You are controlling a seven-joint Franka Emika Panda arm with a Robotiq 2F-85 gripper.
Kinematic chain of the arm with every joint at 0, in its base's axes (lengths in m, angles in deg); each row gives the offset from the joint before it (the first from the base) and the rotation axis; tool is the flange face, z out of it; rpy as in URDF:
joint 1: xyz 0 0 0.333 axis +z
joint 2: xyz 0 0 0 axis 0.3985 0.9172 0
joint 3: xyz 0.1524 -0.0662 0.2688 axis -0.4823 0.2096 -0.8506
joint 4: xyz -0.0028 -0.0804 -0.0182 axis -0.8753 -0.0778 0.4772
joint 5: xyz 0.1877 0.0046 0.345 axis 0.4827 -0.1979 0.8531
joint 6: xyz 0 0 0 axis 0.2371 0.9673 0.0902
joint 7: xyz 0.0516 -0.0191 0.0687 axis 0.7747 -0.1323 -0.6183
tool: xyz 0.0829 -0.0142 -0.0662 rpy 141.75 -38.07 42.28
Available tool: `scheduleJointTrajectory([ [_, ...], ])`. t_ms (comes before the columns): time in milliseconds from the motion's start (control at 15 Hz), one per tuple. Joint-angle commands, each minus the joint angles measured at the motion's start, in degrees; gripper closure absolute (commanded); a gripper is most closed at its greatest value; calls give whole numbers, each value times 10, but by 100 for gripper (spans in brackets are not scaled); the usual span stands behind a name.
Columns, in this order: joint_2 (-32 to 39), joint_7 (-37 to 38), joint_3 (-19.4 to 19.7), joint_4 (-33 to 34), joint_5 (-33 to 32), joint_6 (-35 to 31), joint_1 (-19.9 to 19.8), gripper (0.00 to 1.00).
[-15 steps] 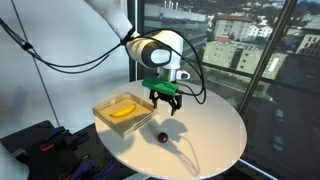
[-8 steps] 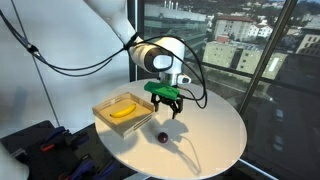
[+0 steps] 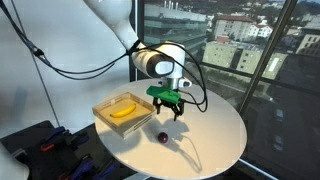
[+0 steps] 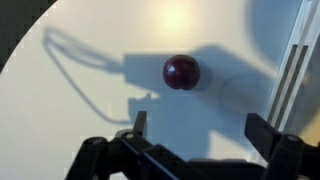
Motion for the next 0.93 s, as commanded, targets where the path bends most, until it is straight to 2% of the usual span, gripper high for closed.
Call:
scheduleJointTrajectory([
  [0, 14, 11, -10, 13, -12, -9, -11, 0],
  [867, 53, 22, -7, 8, -25, -47, -13, 0],
])
